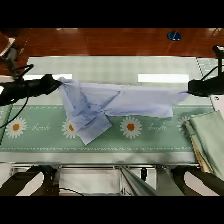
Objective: Fold the shirts.
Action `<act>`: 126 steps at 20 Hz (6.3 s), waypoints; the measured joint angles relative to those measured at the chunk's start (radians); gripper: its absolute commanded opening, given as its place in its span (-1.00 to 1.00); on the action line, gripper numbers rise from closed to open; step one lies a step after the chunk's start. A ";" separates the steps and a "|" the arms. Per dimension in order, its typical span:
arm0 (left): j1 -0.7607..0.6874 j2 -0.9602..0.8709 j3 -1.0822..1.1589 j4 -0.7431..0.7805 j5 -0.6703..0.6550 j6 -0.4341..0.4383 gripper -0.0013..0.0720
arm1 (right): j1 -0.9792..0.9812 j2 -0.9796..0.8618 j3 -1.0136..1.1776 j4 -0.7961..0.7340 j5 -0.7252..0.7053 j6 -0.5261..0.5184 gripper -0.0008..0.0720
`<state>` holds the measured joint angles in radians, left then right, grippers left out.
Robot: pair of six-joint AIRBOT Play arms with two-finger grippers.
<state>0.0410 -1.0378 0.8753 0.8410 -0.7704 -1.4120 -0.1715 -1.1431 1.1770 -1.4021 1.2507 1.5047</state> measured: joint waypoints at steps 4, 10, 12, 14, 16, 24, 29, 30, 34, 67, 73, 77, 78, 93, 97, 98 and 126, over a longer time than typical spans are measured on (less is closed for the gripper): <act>-0.038 -0.262 0.156 -0.043 0.091 0.009 -0.89 | -0.037 -0.184 0.108 0.110 -0.072 -0.034 -0.92; -0.030 -0.480 0.357 -0.082 -0.010 0.014 0.42 | -0.055 -0.378 0.262 0.210 -0.140 -0.035 0.16; 0.024 -0.496 0.412 -0.035 -0.124 0.013 0.42 | -0.085 -0.398 0.315 0.201 -0.122 -0.038 0.16; 0.097 -0.480 0.436 0.024 -0.274 0.013 0.42 | -0.141 -0.399 0.348 0.172 -0.066 -0.038 0.16; 0.164 -0.432 0.401 0.085 -0.394 0.013 0.42 | -0.212 -0.374 0.321 0.158 -0.022 -0.037 0.16; 0.226 -0.209 -0.074 0.124 -0.559 0.065 0.42 | -0.344 -0.185 -0.189 0.177 -0.039 -0.069 0.15; 0.111 -0.178 -0.259 0.046 -0.564 0.107 0.42 | -0.353 -0.150 -0.315 0.240 -0.063 -0.096 0.16; 0.078 -0.177 -0.282 0.031 -0.549 0.109 0.42 | -0.354 -0.147 -0.324 0.249 -0.063 -0.099 0.16; -0.074 -0.173 -0.340 -0.028 -0.412 0.063 0.42 | -0.354 -0.143 -0.340 0.270 -0.064 -0.110 0.15; -0.320 -0.248 -0.293 -0.154 -0.010 -0.072 -0.91 | -0.192 -0.393 -0.189 0.435 -0.118 -0.130 -0.93; -0.220 -0.119 0.058 -0.173 -0.017 -0.034 -0.91 | -0.134 -0.355 0.302 0.525 0.004 -0.137 -0.93; -0.099 -0.014 0.436 -0.180 -0.025 -0.014 -0.91 | -0.122 -0.268 0.695 0.537 0.036 -0.100 -0.93; -0.065 0.010 0.526 -0.180 -0.025 -0.008 -0.91 | -0.121 -0.233 0.754 0.536 0.040 -0.098 -0.93; 0.293 0.354 1.053 0.135 -0.232 0.013 -0.91 | -0.118 0.344 0.881 0.330 0.126 -0.093 -0.93; 0.300 0.360 1.034 0.222 -0.272 0.013 -0.91 | -0.118 0.394 0.783 0.299 0.171 -0.086 -0.93; 0.301 0.345 1.014 0.225 -0.288 0.012 -0.91 | -0.118 0.400 0.748 0.293 0.174 -0.086 -0.93; -0.092 -0.706 0.771 0.057 -0.154 -0.092 0.42 | -0.134 -0.732 0.605 0.620 -0.073 -0.071 0.14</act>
<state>-0.0505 -1.7435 1.6459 0.8978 -0.9249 -1.5043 -0.3050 -1.8755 1.7821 -0.7826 1.1778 1.4334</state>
